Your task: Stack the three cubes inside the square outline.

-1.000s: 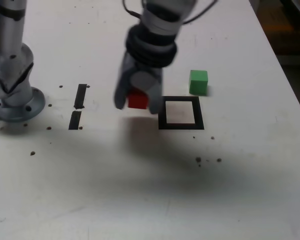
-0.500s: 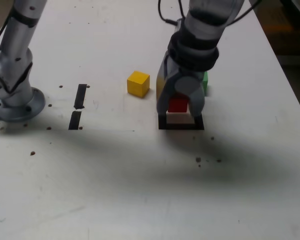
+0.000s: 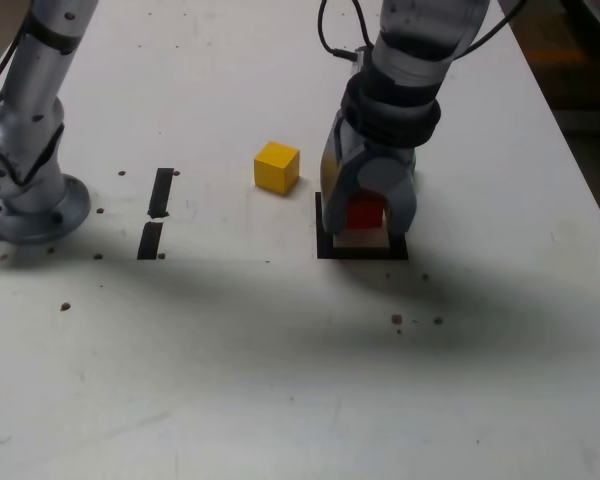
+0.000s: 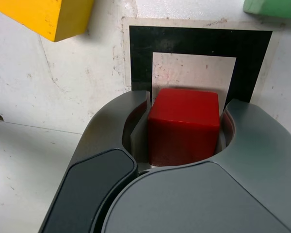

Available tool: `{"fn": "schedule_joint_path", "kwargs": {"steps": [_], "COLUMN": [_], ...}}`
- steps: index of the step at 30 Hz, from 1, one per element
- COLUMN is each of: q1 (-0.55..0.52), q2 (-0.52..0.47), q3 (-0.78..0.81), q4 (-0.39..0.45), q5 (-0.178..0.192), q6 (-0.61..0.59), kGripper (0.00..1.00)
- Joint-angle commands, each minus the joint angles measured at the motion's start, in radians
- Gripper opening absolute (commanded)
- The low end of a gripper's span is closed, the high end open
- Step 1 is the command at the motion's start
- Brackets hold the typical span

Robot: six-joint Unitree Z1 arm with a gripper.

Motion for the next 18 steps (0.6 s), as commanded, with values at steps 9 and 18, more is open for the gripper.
{"fn": "schedule_joint_path", "kwargs": {"steps": [9, 18], "q1": [0.029, 0.031], "q2": [0.007, 0.014], "q3": [0.042, 0.065], "q4": [-0.061, -0.061], "q5": [-0.005, -0.043], "q6": [0.02, 0.024], "kGripper": [0.22, 0.5]}}
